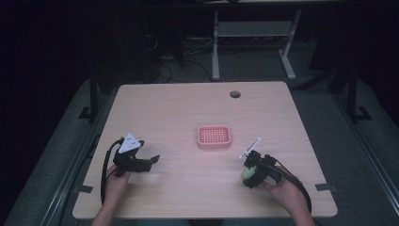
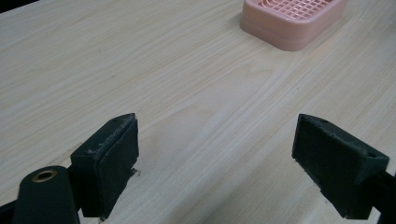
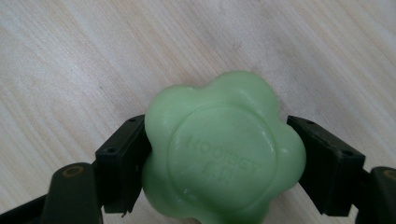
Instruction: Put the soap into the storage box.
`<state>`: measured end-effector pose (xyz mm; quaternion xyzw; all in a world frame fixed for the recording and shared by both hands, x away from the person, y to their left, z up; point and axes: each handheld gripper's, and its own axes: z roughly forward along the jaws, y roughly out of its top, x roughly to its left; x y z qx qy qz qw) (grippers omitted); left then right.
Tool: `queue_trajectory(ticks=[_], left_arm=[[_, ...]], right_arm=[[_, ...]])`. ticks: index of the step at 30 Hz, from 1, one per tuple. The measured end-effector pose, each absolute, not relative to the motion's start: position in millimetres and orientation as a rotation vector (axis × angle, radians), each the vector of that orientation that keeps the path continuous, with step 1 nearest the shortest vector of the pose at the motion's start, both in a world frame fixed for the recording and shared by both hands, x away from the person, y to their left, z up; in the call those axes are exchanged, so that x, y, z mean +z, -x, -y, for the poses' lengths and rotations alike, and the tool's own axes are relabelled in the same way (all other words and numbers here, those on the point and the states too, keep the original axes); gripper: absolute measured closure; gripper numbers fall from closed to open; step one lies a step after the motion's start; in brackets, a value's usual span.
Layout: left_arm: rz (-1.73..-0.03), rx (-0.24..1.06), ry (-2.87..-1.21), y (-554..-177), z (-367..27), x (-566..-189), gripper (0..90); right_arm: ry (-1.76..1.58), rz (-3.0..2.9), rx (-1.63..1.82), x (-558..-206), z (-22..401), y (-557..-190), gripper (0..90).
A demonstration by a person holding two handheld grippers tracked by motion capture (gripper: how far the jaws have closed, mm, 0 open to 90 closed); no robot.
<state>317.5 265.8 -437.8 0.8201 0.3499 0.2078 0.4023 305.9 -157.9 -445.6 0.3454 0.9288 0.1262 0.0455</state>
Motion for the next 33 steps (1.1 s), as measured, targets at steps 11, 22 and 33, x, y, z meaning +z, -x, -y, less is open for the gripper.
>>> queue_trajectory(ticks=[11,22,33], left_arm=[[-0.887,0.525,-2.070,-317,-266,-438,14.4],[-0.890,0.523,-2.062,-317,-266,-438,14.4],[-0.891,0.523,-2.062,-317,-266,-438,14.4]], right_arm=[[-1.064,-2.836,0.392,-445,159,-306,24.7],[-1.022,-2.835,0.413,-443,159,-304,25.4],[-1.004,-2.816,0.460,-435,164,-300,25.8]])
